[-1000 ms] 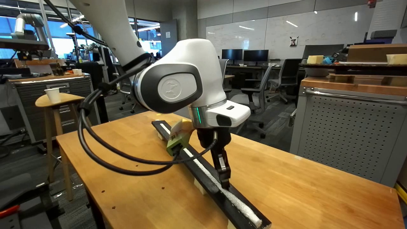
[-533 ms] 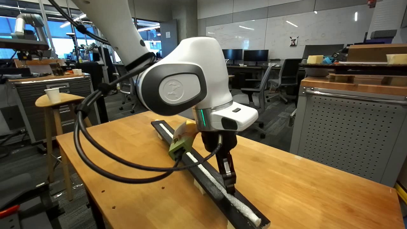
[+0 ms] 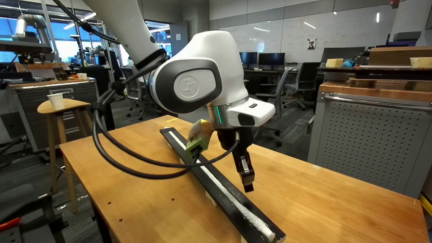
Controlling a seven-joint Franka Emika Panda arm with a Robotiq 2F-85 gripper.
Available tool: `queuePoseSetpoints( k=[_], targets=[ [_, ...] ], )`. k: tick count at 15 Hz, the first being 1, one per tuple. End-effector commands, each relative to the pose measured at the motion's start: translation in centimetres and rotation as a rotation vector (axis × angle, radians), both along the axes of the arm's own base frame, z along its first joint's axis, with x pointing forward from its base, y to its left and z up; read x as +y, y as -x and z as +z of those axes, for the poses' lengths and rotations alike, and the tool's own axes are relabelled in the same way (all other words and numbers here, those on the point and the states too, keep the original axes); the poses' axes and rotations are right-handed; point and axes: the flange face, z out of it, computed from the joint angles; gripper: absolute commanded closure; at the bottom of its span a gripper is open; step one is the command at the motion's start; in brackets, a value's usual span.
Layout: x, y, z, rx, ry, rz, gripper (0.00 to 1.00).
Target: Pick up the rope and put it in between the black object.
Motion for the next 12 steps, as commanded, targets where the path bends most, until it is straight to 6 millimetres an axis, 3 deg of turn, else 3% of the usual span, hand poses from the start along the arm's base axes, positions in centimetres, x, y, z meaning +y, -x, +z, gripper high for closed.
queuePoseSetpoints(
  k=[1,12],
  targets=[
    [0.9,-0.7,1.2,-0.012,-0.005,0.025,1.00],
    [1.8,0.7,0.5,0.128,-0.033,0.094,1.00]
  ],
)
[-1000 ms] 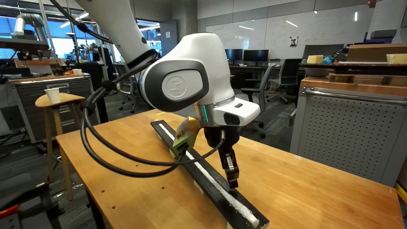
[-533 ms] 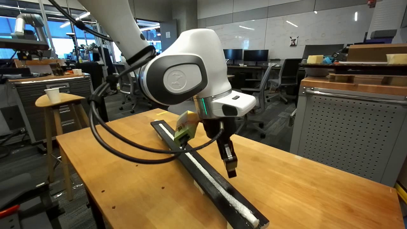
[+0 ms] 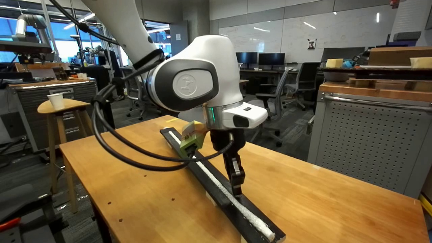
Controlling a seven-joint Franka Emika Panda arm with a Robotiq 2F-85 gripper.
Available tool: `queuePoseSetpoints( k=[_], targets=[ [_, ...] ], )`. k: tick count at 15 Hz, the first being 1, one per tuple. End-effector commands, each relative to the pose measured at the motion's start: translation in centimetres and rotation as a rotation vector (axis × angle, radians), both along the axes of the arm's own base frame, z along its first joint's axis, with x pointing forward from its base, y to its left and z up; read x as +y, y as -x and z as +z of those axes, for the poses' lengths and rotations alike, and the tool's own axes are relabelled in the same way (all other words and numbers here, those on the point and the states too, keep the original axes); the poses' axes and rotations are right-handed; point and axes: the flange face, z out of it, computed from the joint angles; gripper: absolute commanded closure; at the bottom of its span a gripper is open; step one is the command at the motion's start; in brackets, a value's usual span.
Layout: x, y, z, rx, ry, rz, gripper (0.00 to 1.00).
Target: Pick up the rope and put it in between the black object.
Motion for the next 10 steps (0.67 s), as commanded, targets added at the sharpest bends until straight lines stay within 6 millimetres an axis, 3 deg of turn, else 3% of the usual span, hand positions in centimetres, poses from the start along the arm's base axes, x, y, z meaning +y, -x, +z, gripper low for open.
queuePoseSetpoints(
  k=[1,10],
  targets=[
    [0.26,0.51,1.44,0.035,-0.008,0.035,1.00],
    [0.31,0.87,0.89,0.115,-0.033,0.067,1.00]
  ],
)
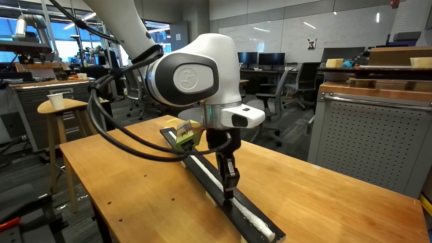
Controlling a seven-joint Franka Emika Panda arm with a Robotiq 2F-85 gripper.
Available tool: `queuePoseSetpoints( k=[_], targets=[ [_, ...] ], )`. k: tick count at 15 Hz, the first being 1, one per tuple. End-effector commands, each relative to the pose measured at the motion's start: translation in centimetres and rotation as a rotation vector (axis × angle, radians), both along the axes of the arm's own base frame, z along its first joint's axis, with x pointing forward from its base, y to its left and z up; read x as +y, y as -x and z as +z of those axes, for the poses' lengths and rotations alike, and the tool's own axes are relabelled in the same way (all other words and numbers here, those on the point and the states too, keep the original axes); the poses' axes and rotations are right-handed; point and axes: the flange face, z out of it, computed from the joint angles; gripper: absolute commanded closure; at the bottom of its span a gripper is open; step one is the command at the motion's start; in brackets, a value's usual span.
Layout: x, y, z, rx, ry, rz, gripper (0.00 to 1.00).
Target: Pick up the rope and put it in between the black object.
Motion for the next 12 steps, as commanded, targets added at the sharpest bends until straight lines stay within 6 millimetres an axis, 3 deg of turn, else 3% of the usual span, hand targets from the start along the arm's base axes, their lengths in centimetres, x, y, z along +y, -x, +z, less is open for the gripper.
queuePoseSetpoints(
  k=[1,12],
  targets=[
    [-0.1,0.0,0.7,0.007,-0.010,0.032,1.00],
    [-2.7,0.1,-1.1,-0.005,-0.012,0.039,1.00]
  ],
)
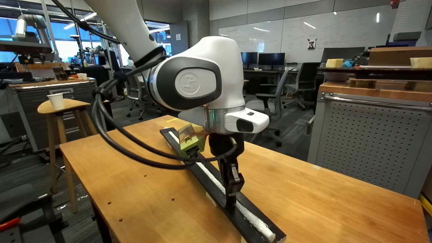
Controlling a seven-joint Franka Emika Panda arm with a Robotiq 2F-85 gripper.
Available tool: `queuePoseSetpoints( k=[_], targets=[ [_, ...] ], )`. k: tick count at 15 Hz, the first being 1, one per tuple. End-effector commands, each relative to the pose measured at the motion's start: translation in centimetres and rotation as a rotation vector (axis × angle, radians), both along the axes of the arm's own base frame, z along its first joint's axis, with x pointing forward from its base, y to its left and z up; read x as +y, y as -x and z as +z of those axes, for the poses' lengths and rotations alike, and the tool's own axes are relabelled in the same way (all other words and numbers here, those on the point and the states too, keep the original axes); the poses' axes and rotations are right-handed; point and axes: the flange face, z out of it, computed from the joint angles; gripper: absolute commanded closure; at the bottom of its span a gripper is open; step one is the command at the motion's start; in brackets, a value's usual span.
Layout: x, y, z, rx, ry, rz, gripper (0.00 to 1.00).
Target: Pick up the rope and put it in between the black object.
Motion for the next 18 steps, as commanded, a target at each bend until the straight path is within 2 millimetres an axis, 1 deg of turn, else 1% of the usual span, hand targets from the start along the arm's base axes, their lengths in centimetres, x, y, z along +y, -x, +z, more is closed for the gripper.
queuePoseSetpoints(
  k=[1,6,18],
  targets=[
    [-1.8,-0.2,-0.6,-0.005,-0.003,-0.004,1.00],
    [-3.4,0.1,-0.4,-0.010,0.003,-0.034,1.00],
    [-7.8,1.1,-0.7,-0.010,0.027,-0.117,1.00]
  ],
)
